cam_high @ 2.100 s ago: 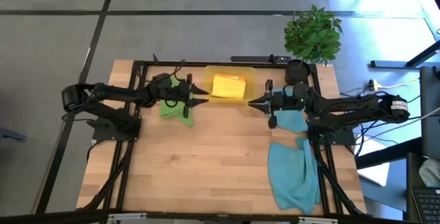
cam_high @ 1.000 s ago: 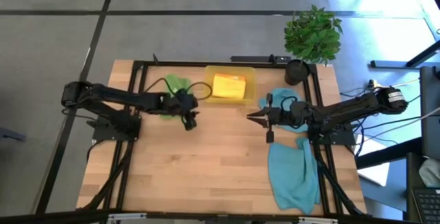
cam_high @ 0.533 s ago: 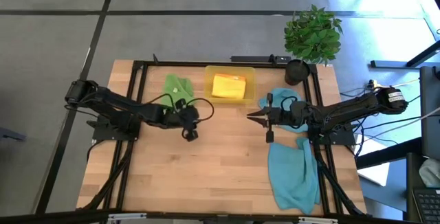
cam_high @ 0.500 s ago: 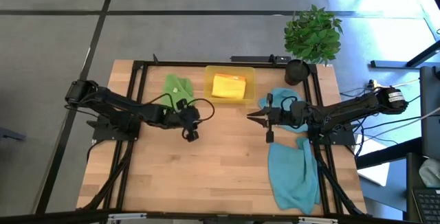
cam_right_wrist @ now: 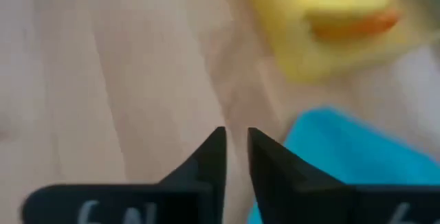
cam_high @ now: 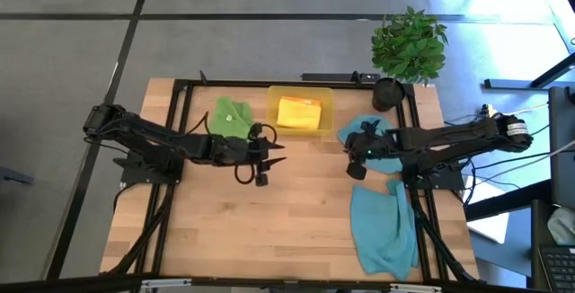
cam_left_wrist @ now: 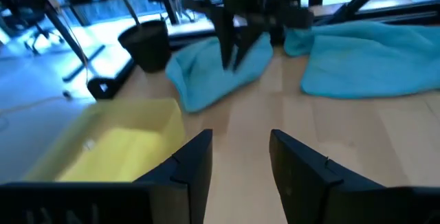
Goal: Fold microfiber towels
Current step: Fold the top blue microfiber cloth
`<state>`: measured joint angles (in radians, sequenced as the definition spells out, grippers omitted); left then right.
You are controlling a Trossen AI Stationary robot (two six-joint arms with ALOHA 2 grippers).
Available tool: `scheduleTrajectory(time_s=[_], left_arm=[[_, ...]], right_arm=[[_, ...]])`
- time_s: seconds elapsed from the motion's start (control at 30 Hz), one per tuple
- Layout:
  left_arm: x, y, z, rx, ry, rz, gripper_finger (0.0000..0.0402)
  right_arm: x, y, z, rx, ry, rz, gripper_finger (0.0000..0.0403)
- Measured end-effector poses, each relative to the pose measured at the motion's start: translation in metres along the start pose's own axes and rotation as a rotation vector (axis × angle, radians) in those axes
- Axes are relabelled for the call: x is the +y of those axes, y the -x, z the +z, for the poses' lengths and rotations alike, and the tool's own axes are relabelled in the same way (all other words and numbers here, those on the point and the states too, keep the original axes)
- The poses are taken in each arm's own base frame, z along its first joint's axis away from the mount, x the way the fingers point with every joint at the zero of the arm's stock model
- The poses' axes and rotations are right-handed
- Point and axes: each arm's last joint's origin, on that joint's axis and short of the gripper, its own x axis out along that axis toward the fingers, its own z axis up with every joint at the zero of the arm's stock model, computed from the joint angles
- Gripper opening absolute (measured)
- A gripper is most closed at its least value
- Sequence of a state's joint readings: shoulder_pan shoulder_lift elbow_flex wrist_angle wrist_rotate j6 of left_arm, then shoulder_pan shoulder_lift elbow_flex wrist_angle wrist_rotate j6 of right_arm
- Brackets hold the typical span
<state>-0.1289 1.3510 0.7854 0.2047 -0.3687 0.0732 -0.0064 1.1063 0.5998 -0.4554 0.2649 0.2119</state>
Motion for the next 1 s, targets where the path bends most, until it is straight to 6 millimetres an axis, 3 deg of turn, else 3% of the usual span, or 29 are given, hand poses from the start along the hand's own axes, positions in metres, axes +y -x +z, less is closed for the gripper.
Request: scheduleTrajectory(time_s=[0.3,0.47,0.63,0.87,1.0], left_arm=[[0.002,-0.001,0.005,-0.01,-0.062,0.007,0.0135],[0.001,-0.001,-0.003,0.014,-0.073,0.005,0.0135],[0.001,-0.001,-0.004,0.017,-0.098,0.004,0.0135],[0.001,-0.001,-0.004,0.017,-0.101,0.004,0.0135],[0.001,-0.001,-0.004,0.017,-0.101,0.004,0.0135]], right_arm=[[-0.01,-0.034,-0.02,0.169,-0.124,-0.063,0.0235],[-0.016,-0.054,-0.029,0.264,-0.104,-0.207,0.0265],[-0.02,-0.067,-0.035,0.332,-0.12,-0.274,0.0221],[-0.012,-0.054,-0.035,0.316,-0.104,-0.23,0.0023],[-0.001,-0.033,-0.022,0.241,-0.101,-0.17,0.0016]])
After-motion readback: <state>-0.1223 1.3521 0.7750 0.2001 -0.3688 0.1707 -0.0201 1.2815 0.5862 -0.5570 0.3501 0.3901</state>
